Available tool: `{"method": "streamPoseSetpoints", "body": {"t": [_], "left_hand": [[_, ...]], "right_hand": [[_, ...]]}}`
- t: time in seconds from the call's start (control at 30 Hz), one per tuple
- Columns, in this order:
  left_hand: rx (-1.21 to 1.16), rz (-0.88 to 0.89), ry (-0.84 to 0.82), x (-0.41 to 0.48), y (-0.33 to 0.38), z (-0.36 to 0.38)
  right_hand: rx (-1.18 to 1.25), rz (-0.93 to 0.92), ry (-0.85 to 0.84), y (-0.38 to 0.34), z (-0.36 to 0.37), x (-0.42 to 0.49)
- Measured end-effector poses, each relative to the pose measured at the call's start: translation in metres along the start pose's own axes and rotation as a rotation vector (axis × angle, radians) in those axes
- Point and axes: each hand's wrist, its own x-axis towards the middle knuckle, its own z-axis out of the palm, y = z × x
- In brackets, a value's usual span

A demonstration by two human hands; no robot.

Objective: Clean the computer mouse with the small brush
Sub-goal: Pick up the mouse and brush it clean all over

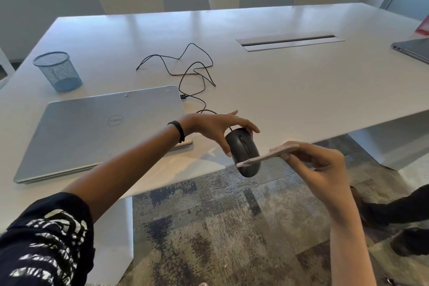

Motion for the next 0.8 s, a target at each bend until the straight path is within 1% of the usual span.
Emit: {"method": "streamPoseSetpoints", "body": {"t": [0.13,0.2,0.23,0.33,0.4,0.53,0.6,0.67,0.8], "left_hand": [[0.007,-0.003,-0.003,0.003,0.0,-0.001],[0.01,-0.004,-0.006,0.004,0.0,0.0],[0.011,-0.003,-0.006,0.005,0.0,0.0],[0.016,0.002,-0.004,0.005,0.0,-0.001],[0.02,0.002,-0.001,0.005,0.001,-0.001],[0.021,-0.001,0.003,0.005,0.002,-0.002],[0.019,-0.003,0.002,0.005,0.003,-0.001],[0.018,-0.006,0.001,0.004,0.003,-0.001],[0.018,-0.024,0.005,0.003,0.002,-0.001]], "right_hand": [[0.099,0.068,0.138,0.002,0.014,0.009],[0.102,0.109,0.186,0.005,0.022,0.013],[0.071,0.117,0.19,0.008,0.024,0.014],[-0.047,0.143,0.136,0.012,0.027,0.013],[-0.076,0.142,0.151,0.013,0.027,0.012],[-0.019,0.158,0.319,0.012,0.031,0.017],[-0.001,0.159,0.372,0.01,0.035,0.02],[0.001,0.175,0.376,0.011,0.037,0.021],[0.019,0.226,0.306,0.016,0.031,0.019]]}}
